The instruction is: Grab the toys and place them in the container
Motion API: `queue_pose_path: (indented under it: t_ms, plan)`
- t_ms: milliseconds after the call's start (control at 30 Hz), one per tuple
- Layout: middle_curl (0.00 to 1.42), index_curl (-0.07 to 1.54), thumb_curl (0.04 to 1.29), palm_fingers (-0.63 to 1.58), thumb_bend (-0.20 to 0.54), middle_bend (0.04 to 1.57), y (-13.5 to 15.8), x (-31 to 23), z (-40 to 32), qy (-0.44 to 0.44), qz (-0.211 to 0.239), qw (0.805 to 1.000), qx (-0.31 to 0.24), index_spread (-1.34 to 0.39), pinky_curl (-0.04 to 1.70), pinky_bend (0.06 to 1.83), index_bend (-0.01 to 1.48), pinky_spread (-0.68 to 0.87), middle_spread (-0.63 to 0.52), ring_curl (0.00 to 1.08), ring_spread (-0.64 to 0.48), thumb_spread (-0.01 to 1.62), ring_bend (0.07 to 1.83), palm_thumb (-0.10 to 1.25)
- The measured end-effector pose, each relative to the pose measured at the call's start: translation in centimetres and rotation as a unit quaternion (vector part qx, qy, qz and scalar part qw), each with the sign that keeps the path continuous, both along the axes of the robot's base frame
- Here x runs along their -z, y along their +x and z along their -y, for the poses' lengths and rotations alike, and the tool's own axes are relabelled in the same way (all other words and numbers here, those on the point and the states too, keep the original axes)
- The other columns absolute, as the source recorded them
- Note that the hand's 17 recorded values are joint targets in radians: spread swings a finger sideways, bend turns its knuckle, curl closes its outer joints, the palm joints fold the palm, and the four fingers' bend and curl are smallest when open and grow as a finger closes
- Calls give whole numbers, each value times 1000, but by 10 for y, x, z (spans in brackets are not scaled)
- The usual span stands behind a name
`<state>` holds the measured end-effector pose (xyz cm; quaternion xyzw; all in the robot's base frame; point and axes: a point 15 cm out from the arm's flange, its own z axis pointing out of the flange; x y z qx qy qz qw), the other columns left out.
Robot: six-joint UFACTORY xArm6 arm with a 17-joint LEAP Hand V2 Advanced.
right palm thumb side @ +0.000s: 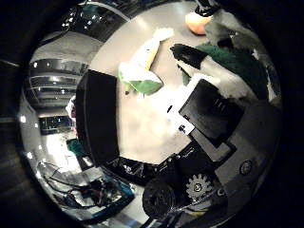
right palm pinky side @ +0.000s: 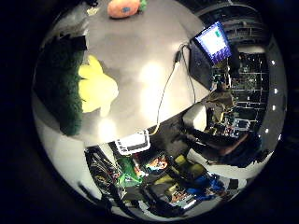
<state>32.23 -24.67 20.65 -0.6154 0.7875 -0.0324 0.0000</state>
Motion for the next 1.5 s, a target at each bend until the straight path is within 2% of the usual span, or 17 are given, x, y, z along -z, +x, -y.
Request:
queue_pose_path:
  t_ms: [167, 267, 467, 633, 900, 967, 1133, 1267, 1300, 1367, 1400, 1433, 1467, 1500]
  plan:
    - [592, 660, 643, 1247, -17, 1267, 3, -68, -28, -6, 16, 1000, -24, -198, 703, 1245, 1123, -220, -84, 550, -155, 868, 1401, 1033]
    - [587, 657, 661, 1242, -17, 1280, 16, -108, -59, -7, 39, 998, -51, -197, 725, 1233, 1131, -221, -84, 547, -154, 871, 1409, 1029]
    - [574, 650, 691, 1239, -17, 1293, 38, -154, -126, 8, 76, 993, -85, -196, 769, 1213, 1139, -225, -83, 544, -154, 881, 1419, 1018]
    - [568, 646, 705, 1236, -18, 1300, 53, -177, -216, 23, 95, 985, -140, -195, 803, 1194, 1144, -232, -82, 542, -154, 883, 1424, 1015]
    - [561, 642, 717, 1235, -18, 1305, 44, -186, -378, 65, 115, 961, -243, -194, 845, 1170, 1148, -232, -82, 540, -155, 885, 1427, 1013]
    - [560, 641, 719, 1235, -18, 1306, 47, -186, -412, 79, 132, 952, -265, -194, 852, 1165, 1149, -234, -82, 540, -156, 885, 1430, 1012]
    - [556, 641, 695, 1235, -29, 1303, 59, -172, -463, 104, 173, 935, -293, -192, 857, 1133, 1154, -244, -87, 537, -160, 936, 1424, 938]
    - [539, 619, 641, 1209, -35, 1258, 68, -144, -488, 112, 196, 924, -308, -218, 800, 1072, 1071, -305, -100, 519, -170, 978, 1393, 866]
    - [528, 598, 631, 1115, -51, 1223, 69, -134, -493, 111, 194, 923, -313, -241, 775, 1055, 985, -347, -117, 510, -178, 963, 1386, 829]
    - [518, 583, 621, 1057, -47, 1194, 69, -118, -496, 105, 180, 922, -325, -258, 757, 1051, 907, -381, -129, 501, -189, 961, 1372, 815]
    - [494, 599, 591, 427, -40, 1024, 69, -112, -496, 101, 174, 921, -335, -331, 831, 1125, 774, -372, -159, 532, -211, 998, 1317, 801]
    - [435, 549, 565, 60, -31, 897, 68, -105, -496, 95, 165, 918, -348, -405, 810, 1029, 724, -252, -145, 468, -156, 1015, 1135, 792]
    - [376, 462, 539, -101, -34, 766, 65, -97, -494, 91, 153, 916, -359, -460, 740, 962, 659, -64, -101, 363, -44, 1023, 922, 777]
    - [333, 407, 517, -164, -30, 653, 62, -89, -493, 86, 135, 915, -370, -482, 667, 889, 596, 93, -58, 285, 47, 1030, 778, 768]
